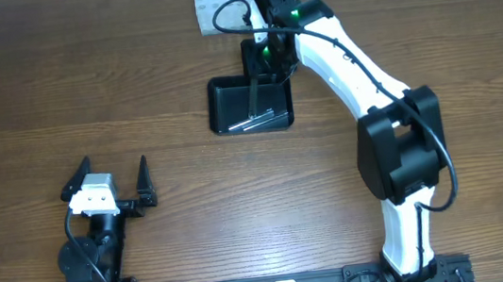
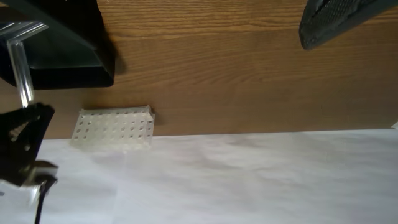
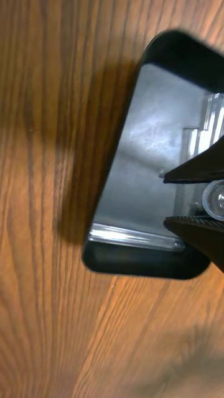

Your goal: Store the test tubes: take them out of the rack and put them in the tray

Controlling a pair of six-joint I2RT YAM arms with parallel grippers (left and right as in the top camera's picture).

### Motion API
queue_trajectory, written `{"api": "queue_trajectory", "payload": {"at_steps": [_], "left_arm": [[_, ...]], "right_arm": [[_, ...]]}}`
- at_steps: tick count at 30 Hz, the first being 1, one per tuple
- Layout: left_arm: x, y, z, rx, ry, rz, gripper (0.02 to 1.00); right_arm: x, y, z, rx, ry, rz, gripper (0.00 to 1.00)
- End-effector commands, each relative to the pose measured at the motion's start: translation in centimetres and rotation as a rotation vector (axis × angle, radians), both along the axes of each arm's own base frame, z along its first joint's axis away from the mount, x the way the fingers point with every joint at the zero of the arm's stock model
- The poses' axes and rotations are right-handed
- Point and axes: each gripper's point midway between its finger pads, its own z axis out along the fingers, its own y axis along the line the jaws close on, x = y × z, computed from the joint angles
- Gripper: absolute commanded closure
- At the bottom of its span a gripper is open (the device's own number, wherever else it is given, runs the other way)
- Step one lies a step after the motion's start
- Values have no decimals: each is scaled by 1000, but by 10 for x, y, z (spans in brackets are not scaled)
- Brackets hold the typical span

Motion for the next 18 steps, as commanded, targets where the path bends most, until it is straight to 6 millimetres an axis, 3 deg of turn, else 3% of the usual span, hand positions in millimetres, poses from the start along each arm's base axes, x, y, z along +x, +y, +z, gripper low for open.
{"api": "queue_trajectory", "payload": {"at_steps": [1, 8, 18], "left_arm": [[0, 0, -1, 13, 0, -5, 20], [0, 0, -2, 13, 0, -5, 18], [0, 0, -1, 13, 0, -5, 18]], "right_arm": [[1, 5, -11, 20, 25, -7, 987], [10, -6, -20, -42, 11, -78, 989], [6, -5, -32, -54, 41, -73, 985]]}}
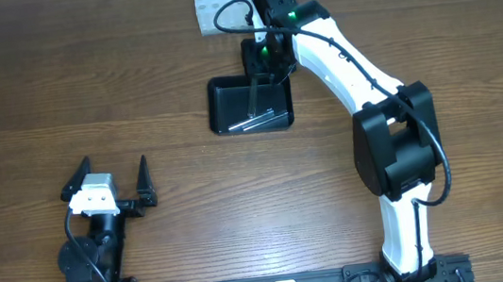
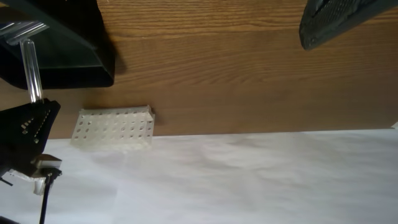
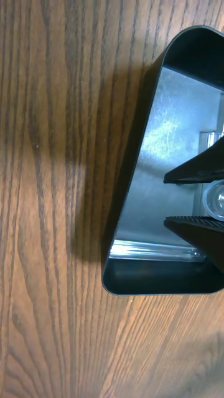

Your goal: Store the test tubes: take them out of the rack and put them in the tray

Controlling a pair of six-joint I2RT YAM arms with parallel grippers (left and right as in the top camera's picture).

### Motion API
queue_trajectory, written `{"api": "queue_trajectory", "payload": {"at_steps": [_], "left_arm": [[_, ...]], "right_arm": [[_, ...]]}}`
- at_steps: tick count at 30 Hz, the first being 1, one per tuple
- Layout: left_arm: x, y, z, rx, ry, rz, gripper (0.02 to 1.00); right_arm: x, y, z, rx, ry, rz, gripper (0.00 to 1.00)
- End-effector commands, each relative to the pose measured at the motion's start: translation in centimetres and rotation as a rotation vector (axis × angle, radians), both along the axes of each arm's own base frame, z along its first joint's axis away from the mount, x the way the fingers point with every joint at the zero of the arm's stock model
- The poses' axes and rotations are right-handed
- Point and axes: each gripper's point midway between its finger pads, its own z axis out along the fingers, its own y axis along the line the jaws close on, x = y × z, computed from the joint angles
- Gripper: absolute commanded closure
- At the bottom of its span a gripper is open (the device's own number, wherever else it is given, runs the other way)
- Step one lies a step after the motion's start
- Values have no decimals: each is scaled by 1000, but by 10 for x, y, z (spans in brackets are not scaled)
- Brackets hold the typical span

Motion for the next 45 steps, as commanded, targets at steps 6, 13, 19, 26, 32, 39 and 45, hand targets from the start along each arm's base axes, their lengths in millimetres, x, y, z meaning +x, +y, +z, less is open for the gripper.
{"api": "queue_trajectory", "payload": {"at_steps": [6, 13, 19, 26, 32, 39, 45], "left_arm": [[0, 0, -2, 13, 0, -5, 18], [0, 0, -2, 13, 0, -5, 18], [0, 0, -2, 13, 0, -5, 18], [0, 0, -2, 13, 0, -5, 20], [0, 0, -2, 13, 0, -5, 18], [0, 0, -2, 13, 0, -5, 18], [0, 0, -2, 13, 0, -5, 18]], "right_arm": [[-3, -2, -27, -32, 54, -18, 965], [-3, -1, -30, -34, 57, -17, 899], [-3, -1, -33, -36, 62, -16, 816], [-3, -1, -34, -37, 64, -15, 665], [0, -4, -23, -34, 28, 12, 557], [25, -39, 73, -63, -251, 23, 283], [42, -116, 192, -249, -635, 9, 161]]}}
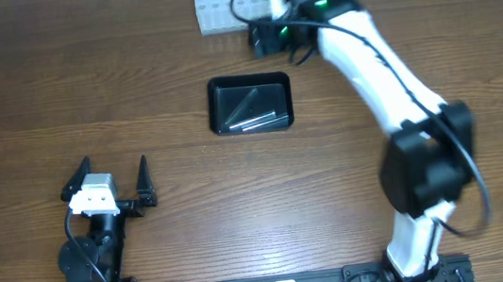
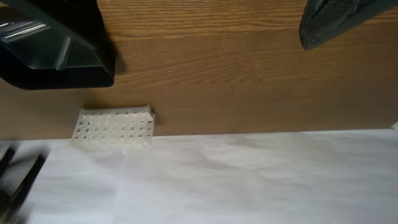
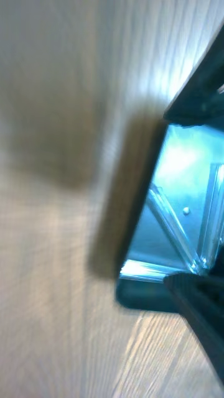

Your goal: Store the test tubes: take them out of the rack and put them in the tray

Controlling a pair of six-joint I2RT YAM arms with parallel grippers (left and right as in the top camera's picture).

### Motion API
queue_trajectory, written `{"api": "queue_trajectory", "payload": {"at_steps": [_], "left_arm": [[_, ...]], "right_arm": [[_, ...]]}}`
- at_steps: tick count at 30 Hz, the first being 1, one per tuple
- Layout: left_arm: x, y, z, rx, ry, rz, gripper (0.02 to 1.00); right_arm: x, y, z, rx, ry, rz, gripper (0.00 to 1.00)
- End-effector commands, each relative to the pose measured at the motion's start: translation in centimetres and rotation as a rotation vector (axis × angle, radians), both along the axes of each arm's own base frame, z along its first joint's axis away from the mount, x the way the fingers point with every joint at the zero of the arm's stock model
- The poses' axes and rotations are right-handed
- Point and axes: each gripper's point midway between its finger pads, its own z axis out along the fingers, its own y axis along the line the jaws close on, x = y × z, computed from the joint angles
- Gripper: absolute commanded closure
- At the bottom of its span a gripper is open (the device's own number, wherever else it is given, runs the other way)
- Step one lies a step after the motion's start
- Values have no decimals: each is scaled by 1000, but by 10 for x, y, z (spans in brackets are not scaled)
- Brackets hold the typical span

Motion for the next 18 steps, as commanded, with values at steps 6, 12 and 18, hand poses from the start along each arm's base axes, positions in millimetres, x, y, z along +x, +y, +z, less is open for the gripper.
{"api": "queue_trajectory", "payload": {"at_steps": [6, 12, 18], "left_arm": [[0, 0, -2, 13, 0, -5, 18], [0, 0, -2, 13, 0, -5, 18], [0, 0, -2, 13, 0, -5, 20]], "right_arm": [[-26, -144, 188, -197, -601, -153, 58], [-90, -190, 180, -215, -726, -269, 9], [-154, -217, 148, -199, -774, -392, 7]]}}
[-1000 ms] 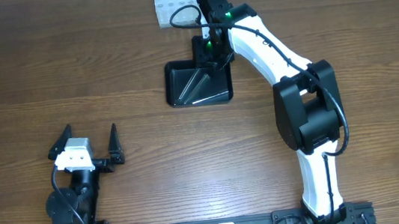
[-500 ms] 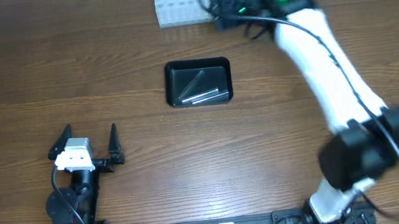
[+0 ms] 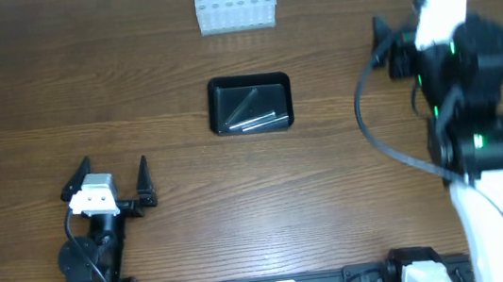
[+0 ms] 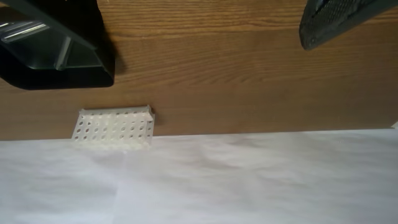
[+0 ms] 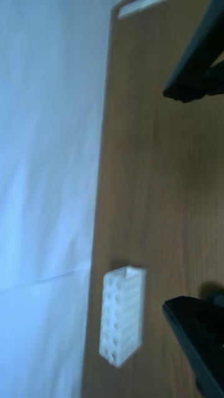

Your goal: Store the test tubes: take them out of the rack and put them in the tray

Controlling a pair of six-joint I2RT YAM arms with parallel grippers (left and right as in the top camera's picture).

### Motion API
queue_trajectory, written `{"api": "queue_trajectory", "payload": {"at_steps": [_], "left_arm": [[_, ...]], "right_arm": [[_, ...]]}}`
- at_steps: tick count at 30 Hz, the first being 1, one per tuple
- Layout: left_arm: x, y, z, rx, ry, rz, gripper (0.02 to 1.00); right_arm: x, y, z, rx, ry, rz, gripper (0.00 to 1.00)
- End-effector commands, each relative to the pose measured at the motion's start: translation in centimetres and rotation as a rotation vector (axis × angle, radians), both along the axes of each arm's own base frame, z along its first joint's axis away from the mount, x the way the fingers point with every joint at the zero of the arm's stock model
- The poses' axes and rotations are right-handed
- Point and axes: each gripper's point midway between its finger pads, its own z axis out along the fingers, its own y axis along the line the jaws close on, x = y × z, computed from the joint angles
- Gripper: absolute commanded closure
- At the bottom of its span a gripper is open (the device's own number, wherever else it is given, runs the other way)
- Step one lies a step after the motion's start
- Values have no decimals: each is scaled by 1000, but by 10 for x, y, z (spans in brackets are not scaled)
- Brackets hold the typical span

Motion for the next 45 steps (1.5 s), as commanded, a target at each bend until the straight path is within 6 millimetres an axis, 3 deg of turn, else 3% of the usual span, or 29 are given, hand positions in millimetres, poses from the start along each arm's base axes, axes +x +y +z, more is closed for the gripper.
{"api": "queue_trajectory", "payload": {"at_steps": [1, 6, 11, 17, 23, 36, 45], "left_arm": [[0, 0, -2, 13, 0, -5, 20], [0, 0, -2, 13, 0, -5, 18], [0, 0, -2, 13, 0, -5, 18], [0, 0, -2, 13, 0, -5, 18], [0, 0, -2, 13, 0, -5, 18], [0, 0, -2, 13, 0, -5, 18], [0, 0, -2, 13, 0, -5, 18]], "right_arm": [[-50, -18, -22, 46, -70, -80, 7], [-81, -18, -46, 104, -209, -86, 7], [-87, -12, -72, 106, -312, -52, 9], [-86, -7, -103, 102, -314, -59, 7], [-87, -15, -121, 81, -282, -145, 7], [-92, -11, -160, 58, -196, -156, 7], [-108, -21, -171, 43, -199, -214, 7]]}}
